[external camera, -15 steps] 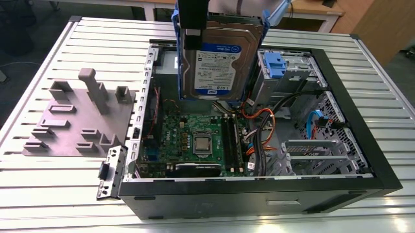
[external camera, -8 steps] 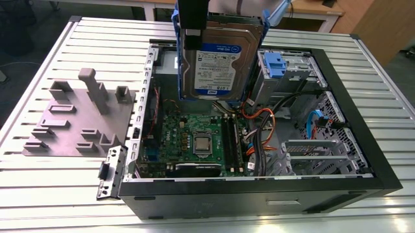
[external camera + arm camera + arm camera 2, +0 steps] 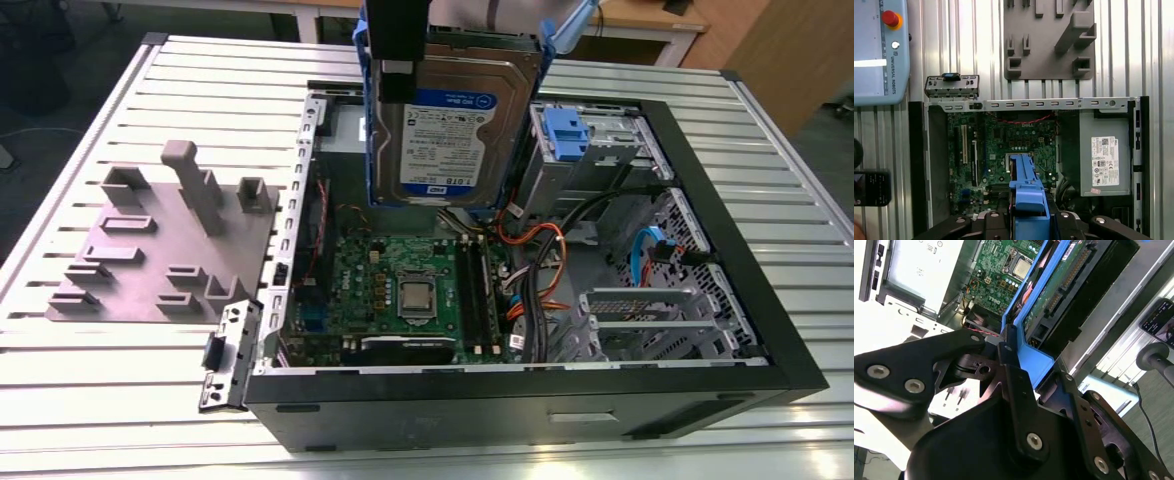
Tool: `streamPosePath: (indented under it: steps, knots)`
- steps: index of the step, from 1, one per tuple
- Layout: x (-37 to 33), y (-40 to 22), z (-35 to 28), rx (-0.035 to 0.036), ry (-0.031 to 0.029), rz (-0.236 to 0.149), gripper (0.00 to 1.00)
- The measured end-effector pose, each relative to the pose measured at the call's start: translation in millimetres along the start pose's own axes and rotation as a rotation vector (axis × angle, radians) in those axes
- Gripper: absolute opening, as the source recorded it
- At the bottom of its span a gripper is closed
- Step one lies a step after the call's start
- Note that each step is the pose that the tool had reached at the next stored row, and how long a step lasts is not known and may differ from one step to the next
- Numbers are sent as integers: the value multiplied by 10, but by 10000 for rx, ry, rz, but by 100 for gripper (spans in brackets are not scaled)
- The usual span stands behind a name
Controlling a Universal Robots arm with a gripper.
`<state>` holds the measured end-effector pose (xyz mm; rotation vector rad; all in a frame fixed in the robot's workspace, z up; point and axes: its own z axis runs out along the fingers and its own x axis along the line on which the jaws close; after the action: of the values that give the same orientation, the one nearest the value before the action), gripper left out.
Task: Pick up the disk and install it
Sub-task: 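Insert the disk into the insertion slot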
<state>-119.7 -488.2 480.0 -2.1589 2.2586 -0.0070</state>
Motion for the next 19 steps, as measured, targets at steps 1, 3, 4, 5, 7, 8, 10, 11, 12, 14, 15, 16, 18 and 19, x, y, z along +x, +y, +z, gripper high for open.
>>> streamPosePath:
  steps: [1, 3, 4, 5, 7, 8, 10, 11, 12, 14, 15, 16, 18, 19]
  knots:
    - [12, -1, 0, 0, 1, 0, 37]
    - [48, -2, 0, 0, 0, 1, 37]
    - [71, -3, 0, 0, 0, 1, 37]
    - [97, -4, 1, 1, -2, 2, 37]
    - [152, -7, 0, 0, 0, 1, 37]
    - [176, -9, 1, 0, 0, 2, 37]
    - [208, -32, 4, 0, 1, 1, 37]
    - [216, -60, 6, 0, -1, 2, 37]
    - [221, -97, 9, 1, -1, 3, 37]
    - [225, -188, 14, 0, 0, 1, 37]
    - [225, -233, 17, 0, -1, 2, 37]
    - [227, -270, 20, 1, 0, 2, 37]
    - [237, -308, 25, 0, 0, 1, 37]
    - [249, -317, 27, 0, 1, 1, 37]
